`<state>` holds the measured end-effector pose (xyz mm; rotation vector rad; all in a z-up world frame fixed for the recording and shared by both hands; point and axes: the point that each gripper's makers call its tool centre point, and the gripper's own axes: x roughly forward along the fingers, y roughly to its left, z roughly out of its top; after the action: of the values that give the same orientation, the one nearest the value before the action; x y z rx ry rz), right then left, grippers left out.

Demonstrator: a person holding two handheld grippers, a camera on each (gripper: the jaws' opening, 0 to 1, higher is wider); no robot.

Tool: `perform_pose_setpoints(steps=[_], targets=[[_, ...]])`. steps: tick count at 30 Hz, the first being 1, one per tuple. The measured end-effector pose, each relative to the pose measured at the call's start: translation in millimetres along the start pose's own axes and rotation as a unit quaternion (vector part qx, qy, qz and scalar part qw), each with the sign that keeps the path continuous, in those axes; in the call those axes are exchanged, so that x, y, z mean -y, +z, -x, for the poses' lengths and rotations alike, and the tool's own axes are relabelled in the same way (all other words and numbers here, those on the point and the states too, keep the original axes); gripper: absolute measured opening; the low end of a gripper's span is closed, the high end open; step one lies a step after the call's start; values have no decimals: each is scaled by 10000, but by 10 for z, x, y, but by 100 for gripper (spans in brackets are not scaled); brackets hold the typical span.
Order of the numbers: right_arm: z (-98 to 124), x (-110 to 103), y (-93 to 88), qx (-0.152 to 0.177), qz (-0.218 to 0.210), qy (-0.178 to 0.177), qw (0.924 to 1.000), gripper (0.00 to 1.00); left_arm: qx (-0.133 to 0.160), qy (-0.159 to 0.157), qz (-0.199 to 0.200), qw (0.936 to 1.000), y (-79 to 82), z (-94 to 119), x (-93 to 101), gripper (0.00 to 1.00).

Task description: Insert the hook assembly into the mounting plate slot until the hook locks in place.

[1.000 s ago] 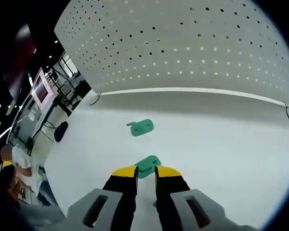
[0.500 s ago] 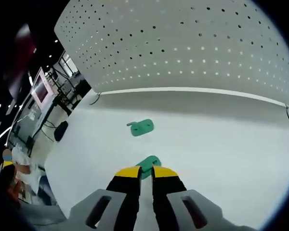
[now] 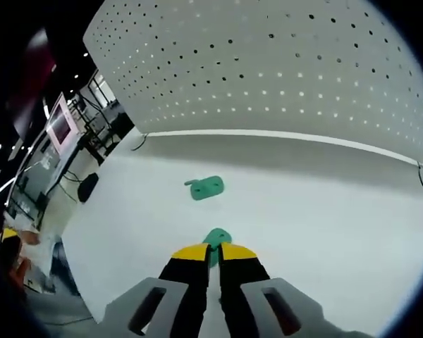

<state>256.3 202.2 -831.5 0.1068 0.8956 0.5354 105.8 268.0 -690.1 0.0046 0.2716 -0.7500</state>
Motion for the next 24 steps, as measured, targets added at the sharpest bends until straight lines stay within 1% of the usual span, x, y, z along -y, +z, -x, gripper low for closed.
perform_pose_setpoints(steps=[4,8,16,20,21,24], targets=[[0,7,3,-25,53,-9,10000,4,3,0,3,10000,-2,-3,0,75],[-9,-7,5,-40,3,32,10000,7,-2,-1,12,10000,-8,-4,-5,75],[-27,-3,13,-151,-26,25,9999,9,9,-14,14,10000,0,-5,-3,75],[-60,5,-9,-342,23,27,9994,9,3,-11,25,10000,-5,0,-6,74],[-64,11,-29,-447,52,27,9990,9,9,-7,24,10000,-3,1,-7,74],[-73,24,-23,-565,49,49,9984,10,18,4,28,10000,0,5,-15,74]])
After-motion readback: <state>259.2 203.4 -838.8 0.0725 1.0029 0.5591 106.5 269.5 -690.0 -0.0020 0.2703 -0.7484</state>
